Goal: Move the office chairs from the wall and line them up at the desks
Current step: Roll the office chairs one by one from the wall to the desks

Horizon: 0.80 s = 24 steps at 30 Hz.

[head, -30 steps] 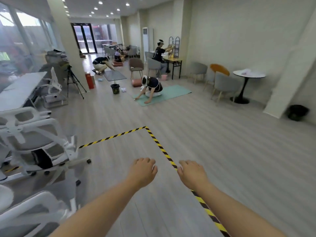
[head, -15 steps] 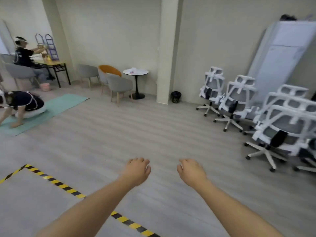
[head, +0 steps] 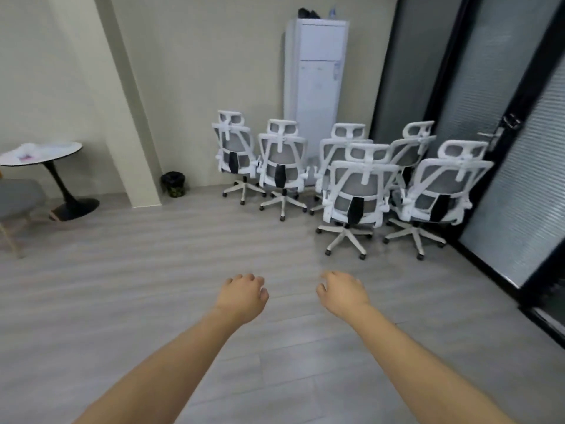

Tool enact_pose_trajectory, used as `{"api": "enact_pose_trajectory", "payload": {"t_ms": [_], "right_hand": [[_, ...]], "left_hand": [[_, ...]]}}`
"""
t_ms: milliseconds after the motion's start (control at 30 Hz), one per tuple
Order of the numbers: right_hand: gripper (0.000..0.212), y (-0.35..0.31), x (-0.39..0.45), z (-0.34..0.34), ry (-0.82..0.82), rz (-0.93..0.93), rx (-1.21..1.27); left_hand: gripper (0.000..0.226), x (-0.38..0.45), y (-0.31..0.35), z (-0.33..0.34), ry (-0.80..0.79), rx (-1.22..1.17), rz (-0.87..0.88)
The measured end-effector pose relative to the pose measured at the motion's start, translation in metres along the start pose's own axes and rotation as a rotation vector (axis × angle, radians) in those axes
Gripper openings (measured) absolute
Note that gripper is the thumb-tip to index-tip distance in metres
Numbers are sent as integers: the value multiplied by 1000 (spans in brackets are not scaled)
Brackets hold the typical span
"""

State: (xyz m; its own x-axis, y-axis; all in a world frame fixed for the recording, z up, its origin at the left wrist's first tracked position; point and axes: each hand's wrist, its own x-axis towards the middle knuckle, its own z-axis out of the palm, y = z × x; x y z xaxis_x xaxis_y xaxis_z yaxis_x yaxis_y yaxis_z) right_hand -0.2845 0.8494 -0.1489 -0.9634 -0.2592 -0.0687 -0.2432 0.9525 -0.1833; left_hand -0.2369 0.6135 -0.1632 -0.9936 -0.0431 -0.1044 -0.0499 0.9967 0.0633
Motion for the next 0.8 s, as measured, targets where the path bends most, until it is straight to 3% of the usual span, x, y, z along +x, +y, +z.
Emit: {"api": "enact_pose_trajectory", "payload": {"t_ms": [300,433,600,800], "right_hand": [[31,114,196,-46,102,24,-68],[40,144,282,-62,89,39,-84],[35,184,393,-63,107,58,-99],[41,235,529,-84,96,174,-82]], "left_hand": [[41,239,86,-38,95,21,128],[40,339,104,-51,125,-1,180],[39,467,124,-54,134,-5,266],[45,631,147,-68,148,4,366]]}}
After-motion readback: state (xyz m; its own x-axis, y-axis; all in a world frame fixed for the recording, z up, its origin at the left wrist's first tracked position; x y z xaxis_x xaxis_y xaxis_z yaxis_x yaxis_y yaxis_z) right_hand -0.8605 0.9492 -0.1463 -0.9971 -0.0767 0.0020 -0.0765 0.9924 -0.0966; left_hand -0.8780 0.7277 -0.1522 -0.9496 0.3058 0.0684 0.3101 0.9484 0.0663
